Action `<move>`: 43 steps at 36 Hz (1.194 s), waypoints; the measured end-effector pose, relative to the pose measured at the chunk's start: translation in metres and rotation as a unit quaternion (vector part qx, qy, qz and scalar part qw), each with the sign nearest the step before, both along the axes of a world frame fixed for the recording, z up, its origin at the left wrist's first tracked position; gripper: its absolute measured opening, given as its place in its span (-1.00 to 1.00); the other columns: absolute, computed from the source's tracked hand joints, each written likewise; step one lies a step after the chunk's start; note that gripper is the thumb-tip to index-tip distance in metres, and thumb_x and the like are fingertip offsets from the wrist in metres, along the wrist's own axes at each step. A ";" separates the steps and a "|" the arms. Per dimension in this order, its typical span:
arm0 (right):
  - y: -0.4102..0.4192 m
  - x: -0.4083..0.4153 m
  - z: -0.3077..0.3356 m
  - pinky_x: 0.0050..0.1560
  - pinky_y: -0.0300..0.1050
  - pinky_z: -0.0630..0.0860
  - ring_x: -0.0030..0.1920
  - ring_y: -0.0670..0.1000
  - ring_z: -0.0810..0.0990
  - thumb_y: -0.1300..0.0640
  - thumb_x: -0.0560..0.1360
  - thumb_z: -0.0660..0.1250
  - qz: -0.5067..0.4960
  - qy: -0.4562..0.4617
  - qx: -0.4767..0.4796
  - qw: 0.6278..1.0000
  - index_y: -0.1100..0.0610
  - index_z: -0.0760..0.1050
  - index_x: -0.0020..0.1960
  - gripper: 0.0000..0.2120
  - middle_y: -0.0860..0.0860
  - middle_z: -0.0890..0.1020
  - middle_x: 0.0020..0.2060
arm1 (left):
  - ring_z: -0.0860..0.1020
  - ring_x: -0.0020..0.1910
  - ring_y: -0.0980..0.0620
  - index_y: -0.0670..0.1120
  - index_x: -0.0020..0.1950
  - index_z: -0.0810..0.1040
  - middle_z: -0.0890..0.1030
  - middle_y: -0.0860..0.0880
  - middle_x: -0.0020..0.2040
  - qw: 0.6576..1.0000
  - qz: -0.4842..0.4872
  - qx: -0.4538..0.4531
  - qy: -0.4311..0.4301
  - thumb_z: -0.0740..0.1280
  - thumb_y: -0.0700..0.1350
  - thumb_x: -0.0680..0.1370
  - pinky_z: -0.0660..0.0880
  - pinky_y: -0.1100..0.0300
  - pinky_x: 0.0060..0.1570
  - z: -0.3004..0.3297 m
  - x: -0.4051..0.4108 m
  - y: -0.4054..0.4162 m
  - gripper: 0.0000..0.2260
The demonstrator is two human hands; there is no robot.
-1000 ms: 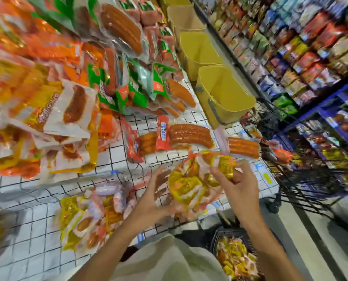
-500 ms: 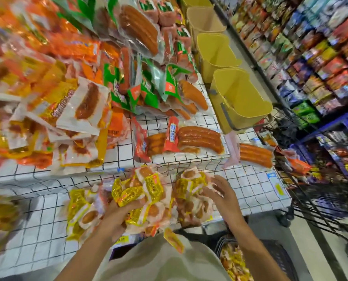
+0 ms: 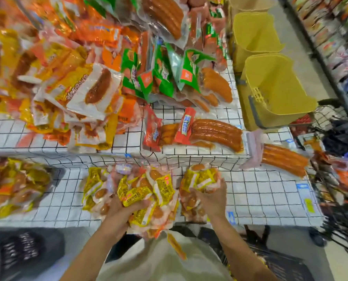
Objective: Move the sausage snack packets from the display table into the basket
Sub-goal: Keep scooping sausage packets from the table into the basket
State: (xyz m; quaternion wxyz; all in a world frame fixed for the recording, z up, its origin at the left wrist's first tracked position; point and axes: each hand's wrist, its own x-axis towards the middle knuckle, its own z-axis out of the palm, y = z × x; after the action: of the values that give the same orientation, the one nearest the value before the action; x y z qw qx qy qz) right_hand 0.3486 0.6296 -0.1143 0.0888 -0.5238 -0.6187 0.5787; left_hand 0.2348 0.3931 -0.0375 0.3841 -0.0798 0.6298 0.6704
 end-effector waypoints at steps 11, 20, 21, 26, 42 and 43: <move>0.007 -0.002 0.002 -0.23 -0.28 0.54 -0.17 -0.12 0.70 0.03 0.31 0.66 0.004 0.010 -0.104 0.994 0.02 0.70 -0.07 -0.76 -0.10 0.75 -0.22 | 0.66 0.17 -0.16 0.00 0.36 0.54 0.68 -0.11 0.22 0.996 0.081 -0.009 -0.033 0.59 -0.28 0.35 0.66 -0.01 -0.05 0.008 0.020 -0.006 -0.39; 0.006 0.008 0.007 0.19 0.26 0.60 0.10 0.22 0.69 0.25 0.53 0.44 0.054 0.050 -0.192 0.979 0.20 0.62 0.17 -0.78 0.18 0.73 0.03 | 0.71 0.04 -0.12 -0.11 0.23 0.62 0.71 -0.14 0.13 0.990 0.121 0.002 -0.073 0.51 -0.27 0.33 0.56 -0.26 0.18 0.018 0.013 -0.010 -0.54; 0.003 0.010 0.007 0.22 0.30 0.57 0.11 0.23 0.68 0.24 0.55 0.43 0.043 0.047 -0.196 0.978 0.23 0.61 0.19 -0.77 0.20 0.72 0.05 | 0.70 0.05 -0.13 -0.12 0.24 0.62 0.71 -0.14 0.13 0.990 0.117 0.006 -0.079 0.50 -0.27 0.34 0.55 -0.26 0.19 0.020 0.011 -0.012 -0.54; -0.027 0.024 0.013 0.12 0.20 0.64 0.13 0.27 0.68 0.16 0.56 0.43 -0.045 0.074 -0.224 0.971 0.21 0.58 0.26 -0.70 0.22 0.71 0.09 | 0.71 0.03 -0.15 -0.15 0.23 0.62 0.71 -0.15 0.12 0.991 0.095 0.014 -0.097 0.50 -0.26 0.33 0.58 -0.22 0.15 0.021 -0.007 -0.028 -0.55; -0.188 0.060 0.039 -0.02 0.15 0.68 0.04 0.19 0.73 -0.01 0.36 0.54 -0.213 0.119 -0.157 0.957 0.09 0.62 0.22 -0.54 0.13 0.73 0.05 | 0.68 0.13 -0.14 -0.08 0.37 0.55 0.68 -0.12 0.21 0.988 -0.065 0.030 -0.136 0.48 -0.22 0.41 0.66 -0.02 -0.14 -0.004 -0.065 -0.113 -0.49; -0.198 0.063 0.040 -0.14 0.09 0.68 -0.02 0.17 0.74 -0.03 0.38 0.53 -0.224 0.124 -0.156 0.954 0.08 0.62 0.21 -0.56 0.14 0.74 0.02 | 0.68 0.12 -0.15 -0.08 0.36 0.56 0.68 -0.13 0.21 0.986 -0.071 0.026 -0.146 0.48 -0.21 0.41 0.66 -0.03 -0.14 -0.007 -0.067 -0.117 -0.50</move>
State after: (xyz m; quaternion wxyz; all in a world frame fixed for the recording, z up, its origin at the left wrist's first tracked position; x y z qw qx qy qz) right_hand 0.4116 0.4318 -0.0742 0.2092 -0.5806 -0.3719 0.6934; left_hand 0.1683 0.2759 -0.0442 0.5207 -0.1219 0.5535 0.6385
